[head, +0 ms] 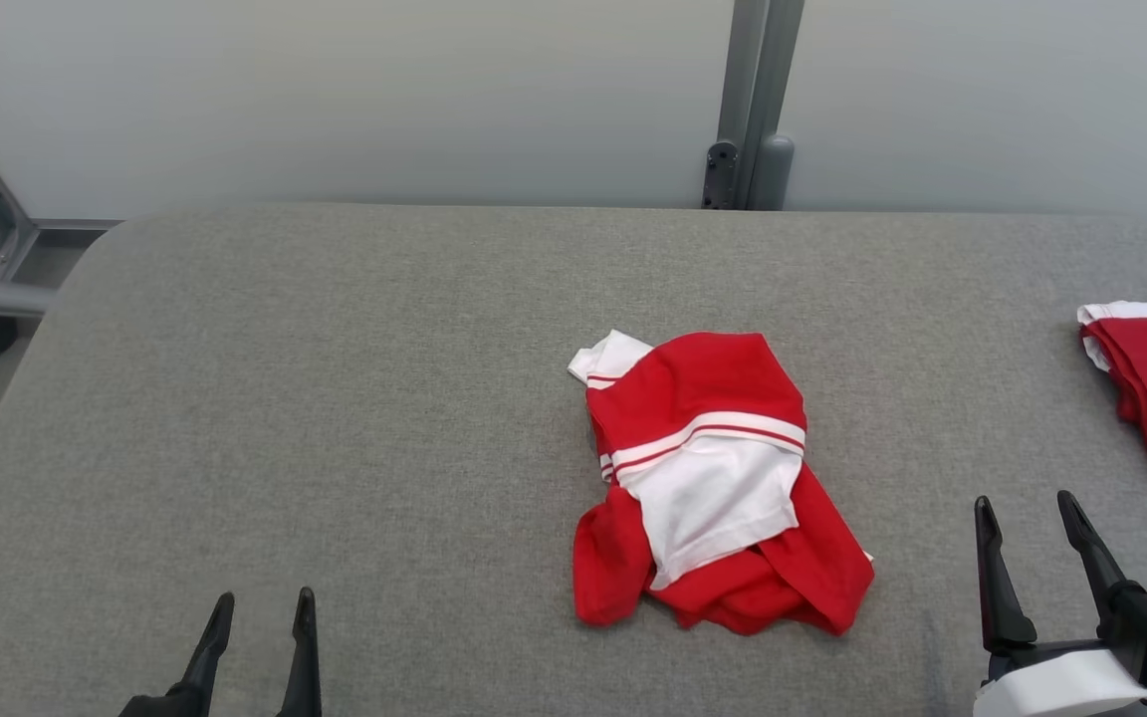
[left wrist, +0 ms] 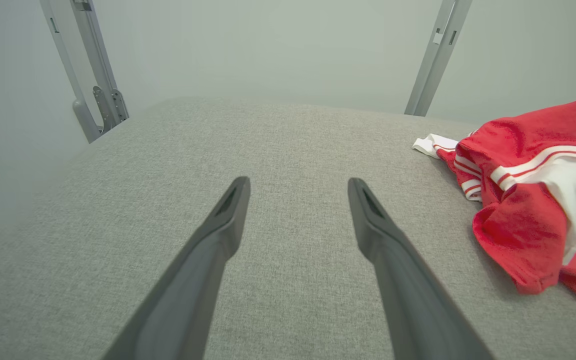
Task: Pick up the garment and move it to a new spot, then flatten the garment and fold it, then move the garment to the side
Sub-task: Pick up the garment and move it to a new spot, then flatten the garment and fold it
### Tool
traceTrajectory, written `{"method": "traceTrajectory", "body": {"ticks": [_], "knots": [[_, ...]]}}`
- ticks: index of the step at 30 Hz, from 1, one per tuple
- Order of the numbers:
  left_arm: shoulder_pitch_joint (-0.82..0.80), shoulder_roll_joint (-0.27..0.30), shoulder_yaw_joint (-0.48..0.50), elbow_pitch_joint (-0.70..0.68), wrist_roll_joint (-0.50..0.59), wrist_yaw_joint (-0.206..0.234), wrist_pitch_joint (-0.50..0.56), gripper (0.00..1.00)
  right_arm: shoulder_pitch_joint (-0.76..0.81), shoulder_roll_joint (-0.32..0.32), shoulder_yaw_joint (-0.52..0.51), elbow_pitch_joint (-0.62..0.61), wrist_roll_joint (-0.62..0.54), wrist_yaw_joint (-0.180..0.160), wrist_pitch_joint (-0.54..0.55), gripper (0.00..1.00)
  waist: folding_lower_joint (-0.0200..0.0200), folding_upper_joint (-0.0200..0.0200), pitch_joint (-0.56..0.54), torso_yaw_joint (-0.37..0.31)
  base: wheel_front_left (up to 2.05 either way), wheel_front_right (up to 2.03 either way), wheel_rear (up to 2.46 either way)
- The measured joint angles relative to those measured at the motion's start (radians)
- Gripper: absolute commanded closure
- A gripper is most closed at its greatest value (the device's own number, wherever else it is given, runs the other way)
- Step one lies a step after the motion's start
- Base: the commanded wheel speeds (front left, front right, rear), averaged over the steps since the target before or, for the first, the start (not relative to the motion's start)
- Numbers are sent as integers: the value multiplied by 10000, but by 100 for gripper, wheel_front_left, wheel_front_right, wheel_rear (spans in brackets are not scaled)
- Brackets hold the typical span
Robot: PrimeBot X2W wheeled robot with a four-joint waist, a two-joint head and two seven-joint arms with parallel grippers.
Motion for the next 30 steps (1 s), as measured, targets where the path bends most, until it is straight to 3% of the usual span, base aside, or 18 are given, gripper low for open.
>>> {"method": "traceTrajectory", "body": {"ticks": [4, 9, 24, 30], "knots": [[325, -518, 1026, 115, 506, -713, 0, 0, 53, 36, -56, 119, 4, 0, 0, 0, 0, 0, -182, 159, 0, 0, 0], [441, -892, 1810, 115, 1028, -1145, -2, 0, 147, 52, -46, 217, 19, 0, 0, 0, 0, 0, -311, 134, 0, 0, 0], [365, -1218, 2253, -182, 1595, -1360, 0, 0, 88, 61, 107, 311, 86, 0, 0, 0, 0, 0, -224, -1, 0, 0, 0], [-101, -1285, 1473, -961, 1455, -1367, -15, 0, -198, 67, 309, 226, 63, 0, 0, 0, 0, 0, -163, -400, 0, 0, 0]]}}
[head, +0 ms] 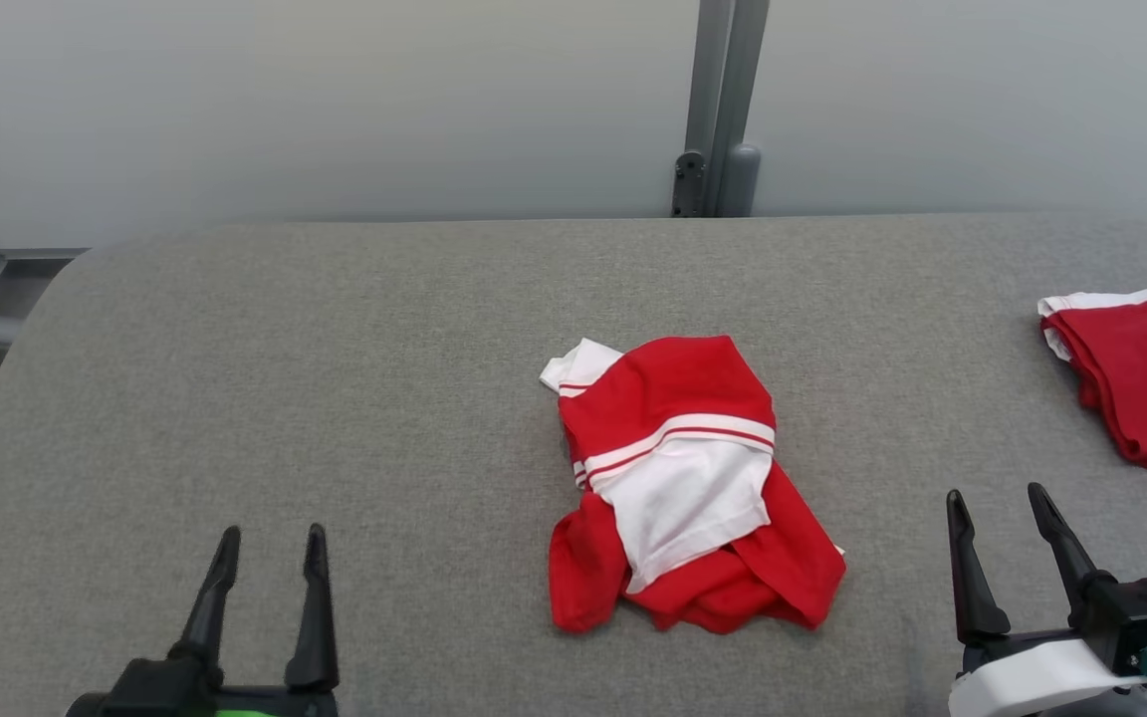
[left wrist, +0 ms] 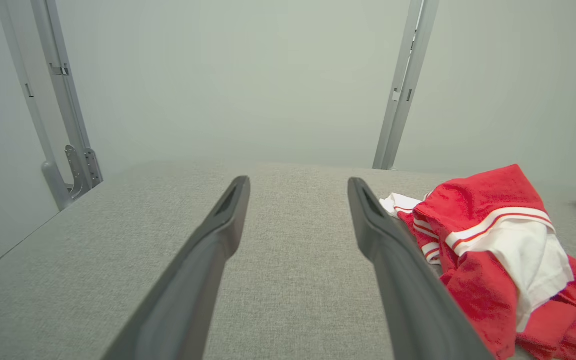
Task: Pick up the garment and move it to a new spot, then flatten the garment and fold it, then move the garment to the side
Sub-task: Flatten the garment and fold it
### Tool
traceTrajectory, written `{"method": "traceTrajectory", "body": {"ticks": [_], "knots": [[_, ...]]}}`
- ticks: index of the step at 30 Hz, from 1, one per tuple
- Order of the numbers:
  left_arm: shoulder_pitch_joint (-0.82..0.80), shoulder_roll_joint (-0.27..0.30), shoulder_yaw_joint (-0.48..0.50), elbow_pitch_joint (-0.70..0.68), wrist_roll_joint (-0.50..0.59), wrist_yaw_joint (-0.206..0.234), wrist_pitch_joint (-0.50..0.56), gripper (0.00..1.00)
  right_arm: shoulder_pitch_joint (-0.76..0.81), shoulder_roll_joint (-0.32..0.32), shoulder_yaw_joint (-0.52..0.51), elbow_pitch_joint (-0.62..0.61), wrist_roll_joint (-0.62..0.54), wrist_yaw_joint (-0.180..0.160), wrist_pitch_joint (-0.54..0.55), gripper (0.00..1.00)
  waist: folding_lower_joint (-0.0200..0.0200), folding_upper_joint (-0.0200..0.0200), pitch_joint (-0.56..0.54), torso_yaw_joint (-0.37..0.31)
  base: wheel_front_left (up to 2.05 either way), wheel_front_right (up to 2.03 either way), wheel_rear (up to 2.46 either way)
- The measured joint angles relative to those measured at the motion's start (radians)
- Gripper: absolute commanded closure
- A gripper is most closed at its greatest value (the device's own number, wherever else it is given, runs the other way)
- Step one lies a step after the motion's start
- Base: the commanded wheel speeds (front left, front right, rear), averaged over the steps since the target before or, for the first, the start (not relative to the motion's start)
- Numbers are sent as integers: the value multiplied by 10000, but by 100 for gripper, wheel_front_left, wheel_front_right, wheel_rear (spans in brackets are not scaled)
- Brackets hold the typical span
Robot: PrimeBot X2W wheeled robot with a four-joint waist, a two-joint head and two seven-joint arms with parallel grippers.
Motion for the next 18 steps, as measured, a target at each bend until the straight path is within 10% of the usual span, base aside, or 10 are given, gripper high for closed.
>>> {"method": "traceTrajectory", "body": {"ticks": [18], "knots": [[-2116, -73, -3329, 4033, -2084, 29, 1350, 0, -451, -2, 102, -142, 167, 0, 0, 0, 0, 0, 781, -1824, 0, 0, 0]]}}
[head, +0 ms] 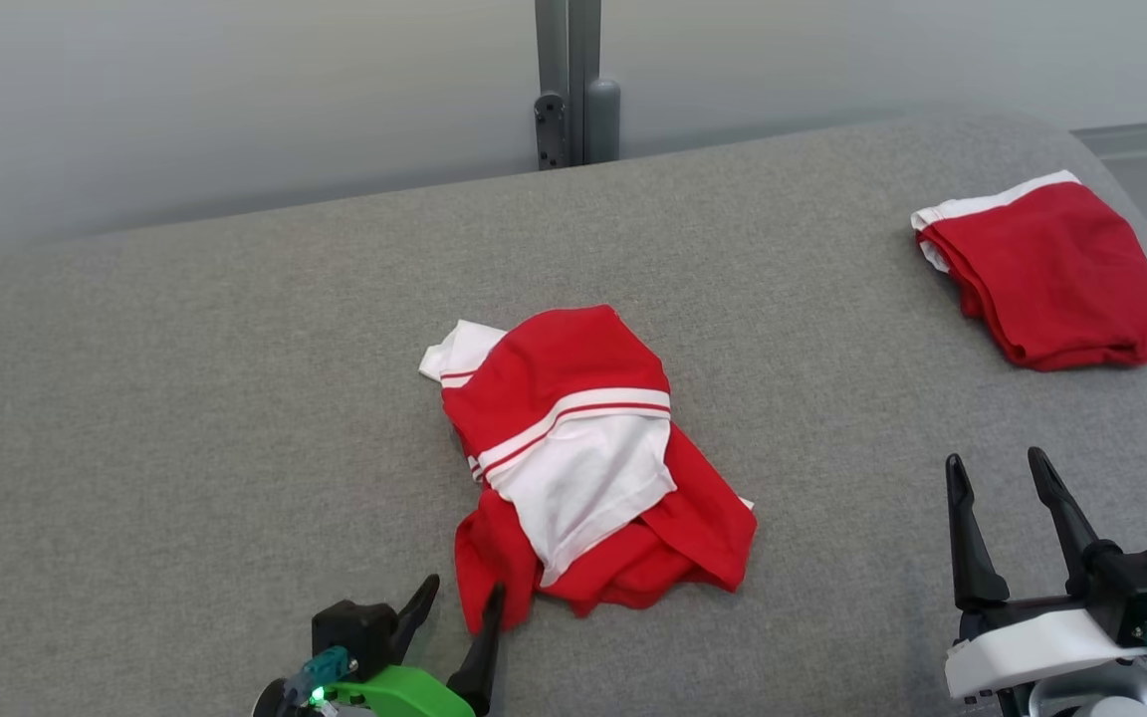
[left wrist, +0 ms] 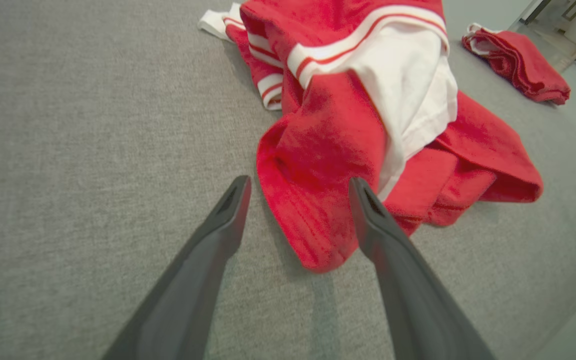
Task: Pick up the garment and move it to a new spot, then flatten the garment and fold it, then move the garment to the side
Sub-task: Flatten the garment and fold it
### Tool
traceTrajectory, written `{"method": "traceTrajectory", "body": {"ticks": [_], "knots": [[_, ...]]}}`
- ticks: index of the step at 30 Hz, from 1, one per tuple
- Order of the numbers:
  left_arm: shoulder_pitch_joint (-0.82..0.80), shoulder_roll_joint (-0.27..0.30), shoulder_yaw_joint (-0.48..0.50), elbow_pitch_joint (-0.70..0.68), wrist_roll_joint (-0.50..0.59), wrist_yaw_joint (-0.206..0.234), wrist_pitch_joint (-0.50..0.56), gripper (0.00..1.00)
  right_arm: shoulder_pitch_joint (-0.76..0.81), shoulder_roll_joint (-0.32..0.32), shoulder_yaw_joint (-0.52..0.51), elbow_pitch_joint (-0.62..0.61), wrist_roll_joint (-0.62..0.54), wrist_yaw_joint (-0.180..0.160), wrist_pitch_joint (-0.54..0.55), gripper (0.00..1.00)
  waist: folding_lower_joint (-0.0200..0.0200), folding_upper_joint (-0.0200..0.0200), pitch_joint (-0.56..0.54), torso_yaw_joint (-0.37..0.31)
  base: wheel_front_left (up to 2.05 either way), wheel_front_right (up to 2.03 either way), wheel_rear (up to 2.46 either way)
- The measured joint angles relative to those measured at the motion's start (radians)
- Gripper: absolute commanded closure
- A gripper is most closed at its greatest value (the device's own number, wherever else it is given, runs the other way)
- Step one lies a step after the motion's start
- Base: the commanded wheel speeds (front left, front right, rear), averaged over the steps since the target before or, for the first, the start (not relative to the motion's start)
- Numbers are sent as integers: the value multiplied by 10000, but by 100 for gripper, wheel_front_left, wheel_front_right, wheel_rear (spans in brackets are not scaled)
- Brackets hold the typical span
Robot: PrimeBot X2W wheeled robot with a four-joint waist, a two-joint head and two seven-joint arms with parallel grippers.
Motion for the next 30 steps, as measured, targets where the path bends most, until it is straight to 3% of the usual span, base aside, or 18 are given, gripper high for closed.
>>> {"method": "traceTrajectory", "body": {"ticks": [8, 9, 11, 20, 24, 30], "knots": [[-626, 82, -360, 1162, -249, 10, 479, 0, -329, 0, -59, 4, 33, 0, 0, 0, 0, 0, 761, -353, 0, 0, 0], [-690, 79, -387, 1218, -336, -10, 485, 12, -356, 0, -65, 10, 33, 0, 0, 0, 0, 0, 834, -373, 0, 0, 0], [-805, 100, -525, 1262, -439, -13, 428, 100, -384, 0, -69, 33, 35, 0, 0, 0, 0, 0, 952, -395, 0, 0, 0], [-779, 430, -1850, 428, -1952, -29, 903, 100, -435, 2, -86, 192, 109, 0, 0, 0, 0, 0, 852, -221, 0, 0, 0], [-515, 610, -1392, -320, -2663, -29, 748, 100, -394, 4, -50, 226, 211, 0, 0, 0, 0, 0, 659, -168, 0, 0, 0], [-529, 1018, -207, -2995, -3791, 115, 980, 100, -180, 2, -119, 257, 311, 0, 0, 0, 0, 0, 362, -43, 0, 0, 0]]}}
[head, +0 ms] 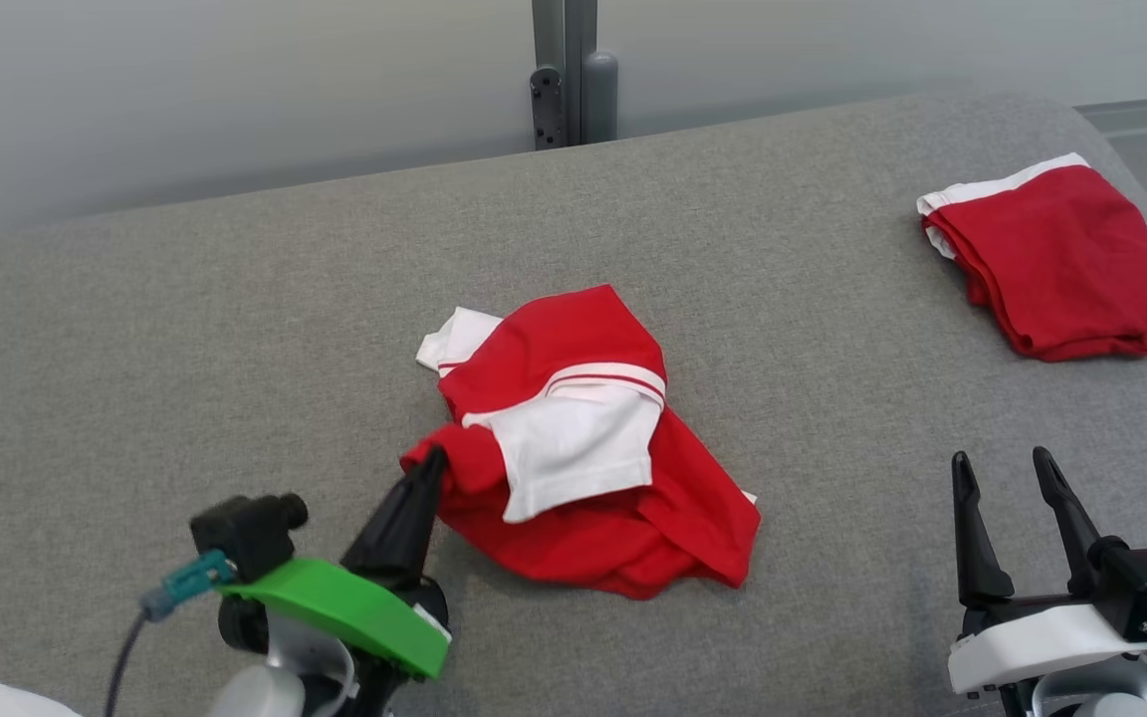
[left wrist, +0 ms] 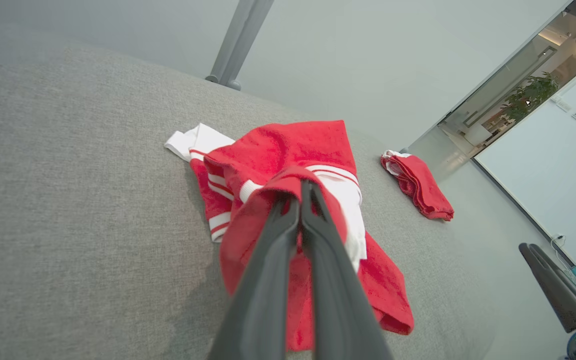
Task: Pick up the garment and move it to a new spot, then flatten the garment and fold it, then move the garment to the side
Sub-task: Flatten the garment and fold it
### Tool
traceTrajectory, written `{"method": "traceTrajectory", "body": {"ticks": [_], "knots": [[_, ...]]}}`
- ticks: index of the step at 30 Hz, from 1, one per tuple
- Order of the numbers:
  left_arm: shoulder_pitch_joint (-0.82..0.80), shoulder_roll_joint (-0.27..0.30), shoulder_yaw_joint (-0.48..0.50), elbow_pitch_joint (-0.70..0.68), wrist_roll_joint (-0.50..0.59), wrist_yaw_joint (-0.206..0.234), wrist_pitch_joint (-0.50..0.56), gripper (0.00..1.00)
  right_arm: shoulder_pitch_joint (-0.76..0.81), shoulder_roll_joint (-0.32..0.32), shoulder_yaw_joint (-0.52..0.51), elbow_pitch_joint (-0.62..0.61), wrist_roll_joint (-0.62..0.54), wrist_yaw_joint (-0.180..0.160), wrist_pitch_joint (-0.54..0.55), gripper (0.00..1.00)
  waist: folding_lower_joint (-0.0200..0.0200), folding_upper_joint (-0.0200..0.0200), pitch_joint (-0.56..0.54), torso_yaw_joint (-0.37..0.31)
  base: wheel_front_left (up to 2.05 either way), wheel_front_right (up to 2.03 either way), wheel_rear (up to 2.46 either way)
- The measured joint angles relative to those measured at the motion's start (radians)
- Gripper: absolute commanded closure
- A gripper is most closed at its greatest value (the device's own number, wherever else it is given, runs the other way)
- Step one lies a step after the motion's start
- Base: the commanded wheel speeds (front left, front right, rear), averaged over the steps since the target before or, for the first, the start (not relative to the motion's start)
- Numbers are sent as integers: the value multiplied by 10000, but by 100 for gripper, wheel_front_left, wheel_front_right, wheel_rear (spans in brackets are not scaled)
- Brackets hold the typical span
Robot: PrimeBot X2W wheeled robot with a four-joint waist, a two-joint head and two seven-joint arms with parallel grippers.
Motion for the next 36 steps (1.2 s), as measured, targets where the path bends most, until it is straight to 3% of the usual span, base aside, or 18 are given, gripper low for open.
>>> {"method": "traceTrajectory", "body": {"ticks": [6, 11, 17, 23, 27, 36], "knots": [[-1307, 242, 677, -1791, -533, 556, 930, 100, 9, 4, 86, 67, 150, 0, 0, 0, 0, 0, -279, 155, 0, 0, 0], [-3318, 25, 830, -1384, -309, 984, 1179, 100, -37, 2, 236, 121, 253, 0, 0, 0, 0, 0, -376, 131, 0, 0, 0], [-5392, -192, 748, 52, 84, 825, 1009, 100, -191, 4, 322, 213, 328, 0, 0, 0, 0, 0, -358, -256, 0, 0, 0], [-6443, -324, 577, 1064, 360, 510, 514, 100, -153, 2, 98, 222, 324, 0, 0, 0, 0, 0, -334, -705, 0, 0, 0], [-6141, -535, 207, 1206, 232, 297, 297, 100, 12, 2, -69, 182, 322, 0, 0, 0, 0, 0, -282, -777, 0, 0, 0], [-1779, -878, -1289, 1250, -903, 90, 92, 100, 209, 2, -286, 58, 134, 0, 0, 0, 0, 0, -285, -239, 0, 0, 0]]}}
